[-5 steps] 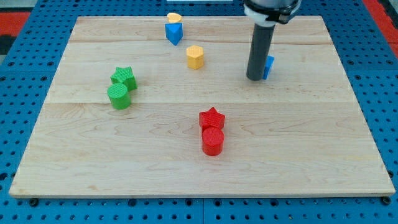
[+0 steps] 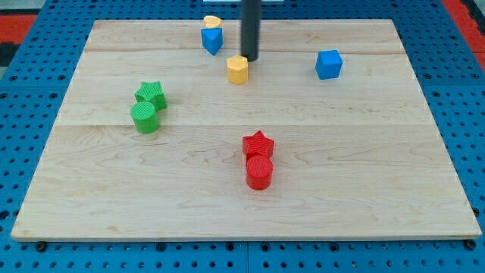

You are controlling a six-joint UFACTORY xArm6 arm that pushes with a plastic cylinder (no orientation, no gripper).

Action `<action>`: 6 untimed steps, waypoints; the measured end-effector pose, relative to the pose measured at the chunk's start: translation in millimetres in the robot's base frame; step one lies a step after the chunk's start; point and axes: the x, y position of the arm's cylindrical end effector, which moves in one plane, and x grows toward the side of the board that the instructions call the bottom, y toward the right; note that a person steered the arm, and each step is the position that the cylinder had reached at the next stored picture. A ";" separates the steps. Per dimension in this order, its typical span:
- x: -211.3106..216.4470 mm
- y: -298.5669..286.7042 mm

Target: Move the blue triangle at the top of the yellow hexagon

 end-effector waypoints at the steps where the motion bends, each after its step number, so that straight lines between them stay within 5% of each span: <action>1: 0.3 -37.7; 3: -34.2 -110.8; 6: -35.2 -41.4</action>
